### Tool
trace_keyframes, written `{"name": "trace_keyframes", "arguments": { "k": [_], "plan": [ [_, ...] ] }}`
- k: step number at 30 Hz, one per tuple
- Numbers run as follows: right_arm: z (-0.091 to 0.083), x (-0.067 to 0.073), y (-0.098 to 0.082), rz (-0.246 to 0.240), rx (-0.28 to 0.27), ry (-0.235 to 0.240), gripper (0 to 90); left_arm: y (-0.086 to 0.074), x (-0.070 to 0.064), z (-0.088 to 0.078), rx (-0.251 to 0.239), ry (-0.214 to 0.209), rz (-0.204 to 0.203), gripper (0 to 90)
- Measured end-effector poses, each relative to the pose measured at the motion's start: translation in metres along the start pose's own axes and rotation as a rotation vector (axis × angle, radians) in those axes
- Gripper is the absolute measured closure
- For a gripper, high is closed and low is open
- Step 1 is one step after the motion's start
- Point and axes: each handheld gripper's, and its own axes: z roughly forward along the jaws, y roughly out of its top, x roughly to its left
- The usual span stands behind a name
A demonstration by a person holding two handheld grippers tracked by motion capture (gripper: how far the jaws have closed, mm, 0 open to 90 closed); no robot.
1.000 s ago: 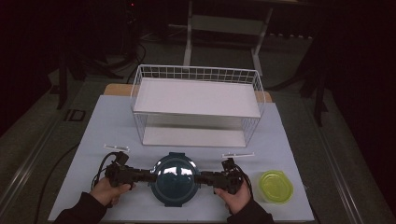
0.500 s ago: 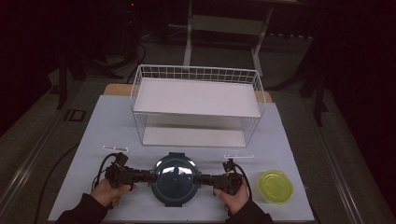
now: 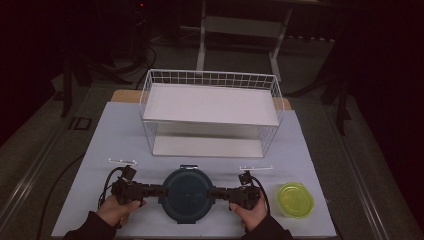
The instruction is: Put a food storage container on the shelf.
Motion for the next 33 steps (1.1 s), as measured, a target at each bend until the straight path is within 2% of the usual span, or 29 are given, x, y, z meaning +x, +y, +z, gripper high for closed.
{"name": "trace_keyframes", "arguments": {
  "k": [9,14,18,29,33],
  "plan": [
    [-0.005,0.005,0.004,-0.015,-0.019,0.003,56.1,0.012,-0.012,-0.005,-0.012,-0.004,0.018,57.0],
    [-0.017,0.013,0.013,-0.030,-0.052,-0.003,56.2,0.021,-0.022,-0.006,-0.030,-0.009,0.030,57.2],
    [-0.023,0.018,0.020,-0.036,-0.058,-0.007,56.2,0.025,-0.026,-0.008,-0.039,-0.020,0.024,57.4],
    [-0.041,0.036,0.039,-0.063,-0.096,-0.018,56.5,0.047,-0.046,-0.014,-0.062,-0.029,0.059,57.5],
    [-0.049,0.042,0.048,-0.071,-0.110,-0.023,56.6,0.055,-0.051,-0.014,-0.070,-0.038,0.060,57.5]
  ]
}}
